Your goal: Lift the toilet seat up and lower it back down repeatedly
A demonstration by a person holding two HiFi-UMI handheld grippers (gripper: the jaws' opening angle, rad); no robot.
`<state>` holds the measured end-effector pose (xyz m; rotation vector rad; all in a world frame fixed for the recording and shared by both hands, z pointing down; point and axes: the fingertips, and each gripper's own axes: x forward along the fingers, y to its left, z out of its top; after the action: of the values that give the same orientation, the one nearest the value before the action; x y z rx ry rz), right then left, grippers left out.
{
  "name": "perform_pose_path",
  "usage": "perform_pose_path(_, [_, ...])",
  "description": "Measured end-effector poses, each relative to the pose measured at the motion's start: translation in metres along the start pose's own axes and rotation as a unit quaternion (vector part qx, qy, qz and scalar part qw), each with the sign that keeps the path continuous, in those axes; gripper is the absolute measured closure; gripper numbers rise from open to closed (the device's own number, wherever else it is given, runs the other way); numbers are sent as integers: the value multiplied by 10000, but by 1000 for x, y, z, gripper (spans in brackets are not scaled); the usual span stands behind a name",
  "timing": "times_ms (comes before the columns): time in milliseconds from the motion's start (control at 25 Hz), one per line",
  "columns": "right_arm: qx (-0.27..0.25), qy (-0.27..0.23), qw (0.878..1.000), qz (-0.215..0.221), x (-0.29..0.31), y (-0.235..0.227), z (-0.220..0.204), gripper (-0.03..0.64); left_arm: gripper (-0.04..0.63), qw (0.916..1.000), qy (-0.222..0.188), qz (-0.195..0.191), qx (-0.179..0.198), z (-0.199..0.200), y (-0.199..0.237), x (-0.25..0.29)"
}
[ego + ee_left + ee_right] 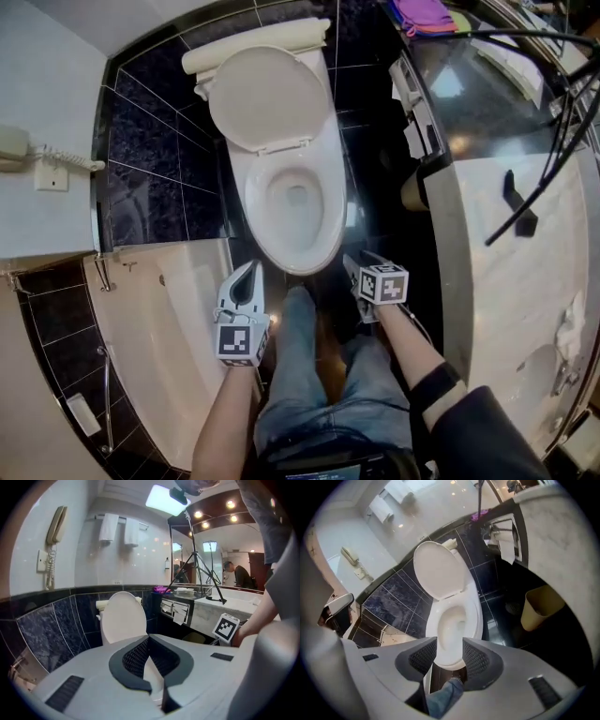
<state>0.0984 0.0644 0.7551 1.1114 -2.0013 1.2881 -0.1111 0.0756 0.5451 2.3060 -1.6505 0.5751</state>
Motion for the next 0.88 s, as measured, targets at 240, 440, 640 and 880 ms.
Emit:
perform_pose_path(240, [1067,-15,9938,320,75,-44,-29,428,603,9995,110,232,-170,-71,18,30])
perform_pose_path(440, [1592,-28,9859,511,129,-65,-39,430,603,9993,91,269,-222,-107,28,55])
perform_pose_path(640, [2096,54,9760,590,164,-77,-55,430,603,9994,188,210,-194,-130,33,69])
perform_pose_path(880, [2470,34,9663,728,185,-80,-62,456,603,9993,291,174,-175,-149,37,77])
